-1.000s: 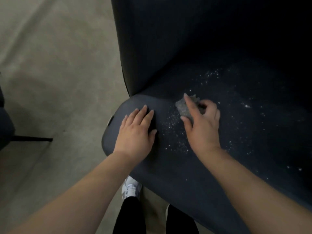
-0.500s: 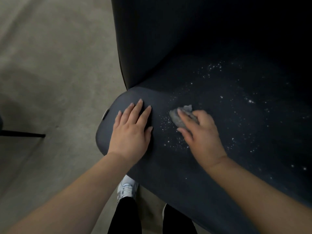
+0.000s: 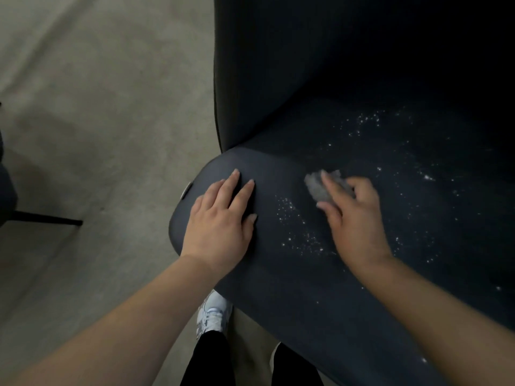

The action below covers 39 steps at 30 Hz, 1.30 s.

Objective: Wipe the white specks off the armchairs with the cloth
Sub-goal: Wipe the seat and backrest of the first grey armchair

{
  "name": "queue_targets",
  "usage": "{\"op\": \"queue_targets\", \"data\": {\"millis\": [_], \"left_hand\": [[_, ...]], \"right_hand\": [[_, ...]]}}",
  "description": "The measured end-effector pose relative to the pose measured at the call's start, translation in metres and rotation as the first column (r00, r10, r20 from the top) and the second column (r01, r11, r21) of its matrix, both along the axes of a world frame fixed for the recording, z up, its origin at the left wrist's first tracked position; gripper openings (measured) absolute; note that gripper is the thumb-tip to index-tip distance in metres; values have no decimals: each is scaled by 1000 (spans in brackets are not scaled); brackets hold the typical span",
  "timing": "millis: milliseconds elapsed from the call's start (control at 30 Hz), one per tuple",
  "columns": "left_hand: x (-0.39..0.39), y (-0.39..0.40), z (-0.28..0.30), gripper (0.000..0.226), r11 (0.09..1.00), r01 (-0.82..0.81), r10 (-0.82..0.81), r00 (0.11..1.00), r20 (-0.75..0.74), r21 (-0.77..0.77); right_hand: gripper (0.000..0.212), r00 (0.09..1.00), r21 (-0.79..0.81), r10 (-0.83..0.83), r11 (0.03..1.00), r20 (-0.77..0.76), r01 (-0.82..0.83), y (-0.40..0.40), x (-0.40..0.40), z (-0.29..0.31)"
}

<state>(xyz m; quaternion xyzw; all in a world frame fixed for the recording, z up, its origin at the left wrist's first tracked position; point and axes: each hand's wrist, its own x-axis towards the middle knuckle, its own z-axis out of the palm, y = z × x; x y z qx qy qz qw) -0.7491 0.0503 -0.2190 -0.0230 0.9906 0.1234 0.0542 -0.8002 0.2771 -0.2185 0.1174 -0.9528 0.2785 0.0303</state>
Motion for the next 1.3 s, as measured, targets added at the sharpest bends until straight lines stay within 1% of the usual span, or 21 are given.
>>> {"op": "queue_targets", "data": {"millis": [67,133,233,300,400,467,500,567,633,700,733,800,867,900,933,1000,1067,1100,1167,1233,1300], "left_hand": [[-1,-1,-1,58,1000,9,-9,1000,-7,-4],[0,-1,-2,58,1000,9,-9,1000,1,-5],[2,0,-1,59,1000,4,-4,1000,9,0],[4,-1,-1,59,1000,6,-6,1000,20,7],[6,-1,-1,58,1000,9,-10,999,37,27],[7,0,0,58,1000,9,-9,999,30,25],[7,0,0,57,1000,3,-4,1000,28,23],[8,2,0,58,1000,-2,1,1000,27,20],[11,3,1,59,1000,10,-10,1000,18,3],[15,4,1,60,999,32,-32,999,6,-13],[17,5,1,59,999,41,-41,999,-2,-14],[19,7,1,58,999,45,-45,999,-8,-9],[21,10,2,59,999,51,-51,999,-1,-9],[21,11,2,59,999,52,-52,999,2,-11],[21,13,3,59,999,53,-53,999,3,-12],[21,15,4,58,998,58,-58,998,5,-12],[21,17,5,56,998,57,-57,998,7,-10],[21,18,5,56,998,61,-61,998,9,-9],[21,22,6,58,997,77,-77,997,13,-11],[21,26,8,57,996,93,-93,996,17,-16],[18,31,8,57,994,107,-106,994,25,-16]], "right_hand": [[57,999,-7,-52,999,-2,52,-19,-28,-6],[57,999,-36,16,999,29,-15,-44,-29,-6],[62,981,-8,188,982,39,-187,-42,19,-2],[60,976,6,215,977,41,-215,-20,45,3],[59,996,11,91,996,3,-91,-8,23,-1],[57,1000,-13,-16,1000,10,16,-26,-4,-4],[56,999,-32,-15,999,30,15,-40,-9,-2],[58,994,-36,92,995,53,-91,-58,9,-1],[61,979,1,196,980,46,-197,-52,50,-1],[62,978,33,207,978,36,-208,-29,82,0],[63,983,49,183,982,16,-184,-17,84,-1],[61,998,52,63,997,-25,-62,-5,69,-4],[57,996,26,-83,996,-33,84,-12,49,-6],[57,993,10,-116,993,-23,116,-20,47,-5],[58,993,-4,-115,993,-15,115,-29,53,-4],[61,999,6,-46,999,-2,46,-35,82,-2],[65,1000,35,4,999,0,-4,-23,111,-3],[66,1000,46,-2,999,-5,2,-12,116,-4],[67,997,51,-65,996,-41,67,10,108,-5],[62,982,39,-169,984,-82,173,21,84,-4],[56,967,12,-247,969,-67,249,15,66,-4]]}}
